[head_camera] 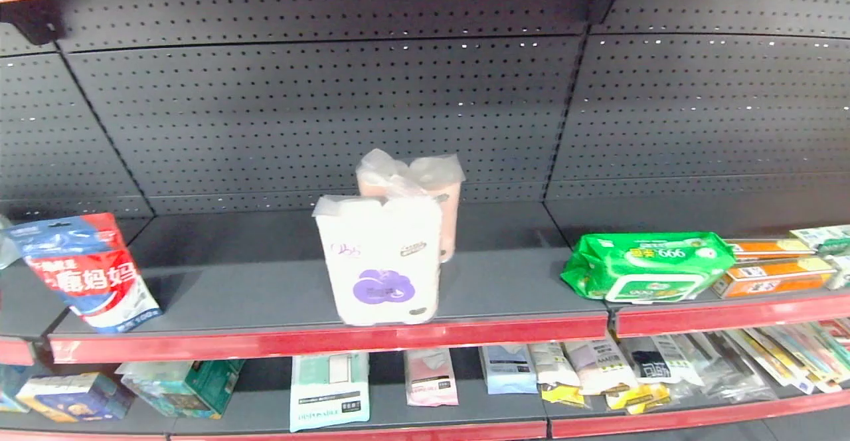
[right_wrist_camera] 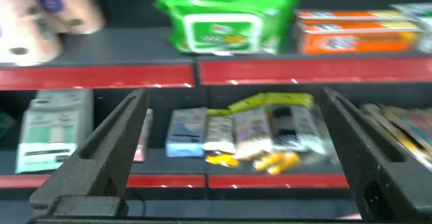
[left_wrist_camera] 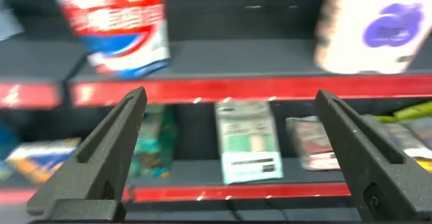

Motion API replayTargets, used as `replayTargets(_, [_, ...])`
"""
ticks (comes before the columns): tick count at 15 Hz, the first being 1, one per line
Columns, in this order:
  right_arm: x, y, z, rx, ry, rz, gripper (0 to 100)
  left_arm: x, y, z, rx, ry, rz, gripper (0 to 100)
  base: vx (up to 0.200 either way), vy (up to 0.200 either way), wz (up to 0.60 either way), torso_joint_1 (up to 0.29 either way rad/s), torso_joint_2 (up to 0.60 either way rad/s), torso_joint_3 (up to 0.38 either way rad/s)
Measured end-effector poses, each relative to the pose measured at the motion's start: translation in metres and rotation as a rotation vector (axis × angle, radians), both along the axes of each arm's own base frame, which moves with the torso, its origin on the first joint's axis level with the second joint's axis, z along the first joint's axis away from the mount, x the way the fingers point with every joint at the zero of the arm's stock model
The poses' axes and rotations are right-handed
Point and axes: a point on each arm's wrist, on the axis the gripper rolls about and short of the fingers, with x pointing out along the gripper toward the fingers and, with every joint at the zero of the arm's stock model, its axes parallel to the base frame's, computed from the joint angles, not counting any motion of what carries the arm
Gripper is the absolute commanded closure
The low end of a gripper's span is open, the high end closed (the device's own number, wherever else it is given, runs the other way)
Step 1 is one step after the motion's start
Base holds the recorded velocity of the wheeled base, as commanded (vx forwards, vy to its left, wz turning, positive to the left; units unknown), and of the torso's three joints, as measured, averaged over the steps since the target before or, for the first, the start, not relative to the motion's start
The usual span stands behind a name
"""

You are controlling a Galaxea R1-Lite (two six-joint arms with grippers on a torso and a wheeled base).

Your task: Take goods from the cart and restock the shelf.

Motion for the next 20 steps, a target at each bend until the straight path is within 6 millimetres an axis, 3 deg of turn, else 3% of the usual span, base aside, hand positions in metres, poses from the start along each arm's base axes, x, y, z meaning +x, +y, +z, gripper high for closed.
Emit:
replayTargets(10, [0.0, 0.0, 0.0, 0.002, 0.0, 0.0, 0, 0.0, -0.001, 0.002, 0.031, 0.006, -0.041, 0, 0.0, 0.0, 0.0, 0.0, 0.0, 0.0])
replayTargets(11, [0.0, 0.0, 0.0, 0.002, 0.0, -0.001, 0, -0.001, -0.001, 0.009, 0.022, -0.01, -0.043, 0, 0.0, 0.0, 0.0, 0.0, 0.0, 0.0])
replayTargets(14, [0.0, 0.0, 0.0, 0.002, 0.0, -0.001, 0, 0.001, 0.0, 0.057, -0.081, -0.034, -0.014, 0, 0.0, 0.0, 0.0, 0.0, 0.0, 0.0])
replayTargets(17, [0.0, 0.0, 0.0, 0.002, 0.0, -0.001, 0, 0.034, 0.001, 0.096, -0.122, 0.108, 0.039, 0, 0.0, 0.0, 0.0, 0.0, 0.0, 0.0])
replayTargets(20, [0.0, 0.0, 0.0, 0.002, 0.0, -0.001, 0, 0.086, 0.002, 0.105, -0.086, 0.304, 0.071, 0, 0.0, 0.0, 0.0, 0.0, 0.0, 0.0])
